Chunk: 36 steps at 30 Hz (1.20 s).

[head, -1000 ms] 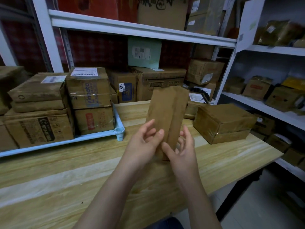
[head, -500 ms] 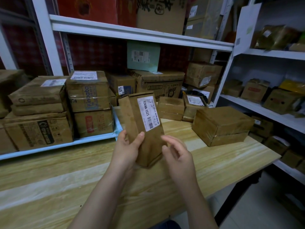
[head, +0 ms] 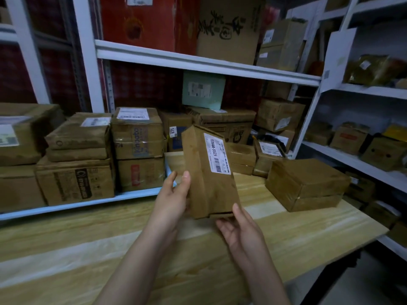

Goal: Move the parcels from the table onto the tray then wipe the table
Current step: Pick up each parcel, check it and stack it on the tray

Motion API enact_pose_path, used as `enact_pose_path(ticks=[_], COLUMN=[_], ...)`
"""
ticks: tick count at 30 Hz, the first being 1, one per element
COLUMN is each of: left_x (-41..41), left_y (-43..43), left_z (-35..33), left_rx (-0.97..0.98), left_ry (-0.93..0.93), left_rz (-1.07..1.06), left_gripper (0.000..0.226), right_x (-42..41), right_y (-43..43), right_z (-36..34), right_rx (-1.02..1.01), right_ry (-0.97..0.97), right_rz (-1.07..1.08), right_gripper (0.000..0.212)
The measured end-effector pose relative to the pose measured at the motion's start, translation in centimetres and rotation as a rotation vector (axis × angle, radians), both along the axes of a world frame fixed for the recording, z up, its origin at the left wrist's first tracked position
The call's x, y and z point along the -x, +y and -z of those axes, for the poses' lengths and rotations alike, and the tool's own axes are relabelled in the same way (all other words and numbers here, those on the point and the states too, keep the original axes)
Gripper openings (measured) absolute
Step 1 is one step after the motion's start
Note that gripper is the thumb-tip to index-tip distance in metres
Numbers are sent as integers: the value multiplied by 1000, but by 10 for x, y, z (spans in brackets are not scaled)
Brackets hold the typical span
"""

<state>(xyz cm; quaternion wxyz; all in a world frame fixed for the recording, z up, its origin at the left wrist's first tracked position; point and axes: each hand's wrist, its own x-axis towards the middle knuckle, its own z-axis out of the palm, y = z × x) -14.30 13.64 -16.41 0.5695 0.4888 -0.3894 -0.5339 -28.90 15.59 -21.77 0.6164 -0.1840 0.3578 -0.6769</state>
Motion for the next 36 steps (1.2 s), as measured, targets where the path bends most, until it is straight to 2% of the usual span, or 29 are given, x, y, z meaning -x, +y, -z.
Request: enact_pose_path(ticks=[4, 8, 11, 14, 18, 22, 23, 25, 28, 36], left_x=[-27, -55, -67, -80, -98, -103, -104, -105, -105, -107], left_y=[-4, -20, -26, -29, -29, -25, -25, -25, -27, -32], left_z=[4, 20, 28, 35, 45, 49, 50, 50, 46, 40], left_rx=[-7, 14, 29, 17, -9, 54, 62, 68, 59, 36], left_ry=[-220, -726, -1141, -1386, -1463, -1530, -1561, -1613, -1655, -1647], left_rz=[-147, -146, -111, -62, -28, 1, 3, -3, -13, -1], left_gripper=[60, 56, 53, 54, 56, 58, 58, 57, 55, 48], right_x=[-18, -44, -69, -96, -131, -145, -146, -148, -152, -168], right_y=[-9, -29, -54, -78, -105, -124, -127, -131, -133, -137], right_z=[-18, -53, -84, -122, -157, -162, -160, -154, -148, -141], right_rx=[-26, 31, 82, 128, 147, 138, 146, 182, 260, 297], right_ry=[-69, -30, 84, 242, 450, 796, 848, 885, 940, 1023], right_rz=[34, 8, -13, -36, -80, -46, -44, -46, -27, 86], right_gripper=[15, 14, 30, 38, 43, 39, 44, 52, 54, 62])
